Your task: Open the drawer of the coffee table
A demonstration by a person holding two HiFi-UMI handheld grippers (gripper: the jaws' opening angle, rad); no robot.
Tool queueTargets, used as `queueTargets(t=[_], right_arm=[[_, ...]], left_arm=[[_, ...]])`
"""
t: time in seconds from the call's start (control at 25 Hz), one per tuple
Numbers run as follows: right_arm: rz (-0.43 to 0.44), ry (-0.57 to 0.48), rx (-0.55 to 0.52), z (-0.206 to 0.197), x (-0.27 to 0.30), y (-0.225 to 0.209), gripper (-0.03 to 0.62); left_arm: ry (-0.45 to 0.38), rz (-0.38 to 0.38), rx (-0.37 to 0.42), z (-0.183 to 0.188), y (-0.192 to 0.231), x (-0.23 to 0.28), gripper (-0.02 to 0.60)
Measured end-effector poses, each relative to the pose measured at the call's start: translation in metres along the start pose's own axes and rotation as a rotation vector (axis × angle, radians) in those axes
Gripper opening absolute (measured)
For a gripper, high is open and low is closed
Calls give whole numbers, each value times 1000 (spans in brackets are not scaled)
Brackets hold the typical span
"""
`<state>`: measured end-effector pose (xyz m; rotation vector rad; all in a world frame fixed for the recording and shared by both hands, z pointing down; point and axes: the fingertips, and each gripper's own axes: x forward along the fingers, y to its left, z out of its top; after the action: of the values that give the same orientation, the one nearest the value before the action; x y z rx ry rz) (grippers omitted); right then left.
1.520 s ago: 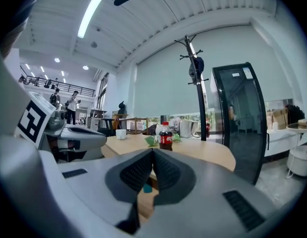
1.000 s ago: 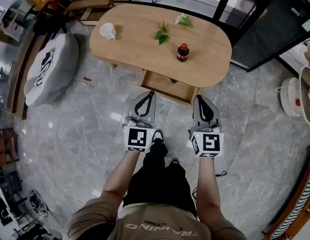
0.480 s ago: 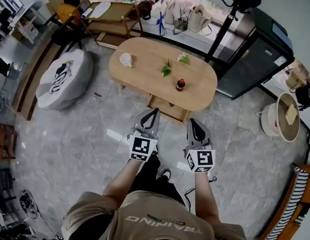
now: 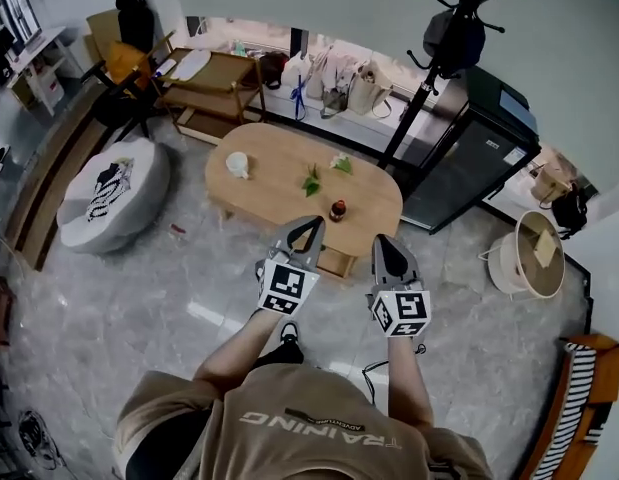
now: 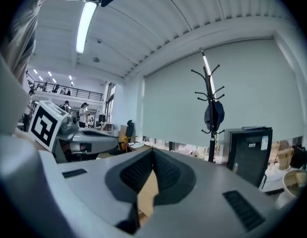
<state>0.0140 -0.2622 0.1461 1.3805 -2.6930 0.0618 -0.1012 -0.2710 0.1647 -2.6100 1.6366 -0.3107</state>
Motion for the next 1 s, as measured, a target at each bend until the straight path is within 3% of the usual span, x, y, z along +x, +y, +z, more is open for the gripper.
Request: queueTargets(t=[0.2, 0.44, 0.8, 1.0], right_arm=[[-42, -43, 27, 28, 8, -15, 3], [-53, -52, -11, 54, 20, -27, 3], [-40, -102, -62, 90, 28, -37, 3], [-35, -82, -68, 87, 24, -42, 3]], left_arm=[[29, -13, 5, 12, 13, 15, 6], [-34, -24, 31, 53, 27, 28, 6], [-86, 18, -4, 86, 42, 37, 6], [-77, 29, -38, 82, 41, 35, 6]])
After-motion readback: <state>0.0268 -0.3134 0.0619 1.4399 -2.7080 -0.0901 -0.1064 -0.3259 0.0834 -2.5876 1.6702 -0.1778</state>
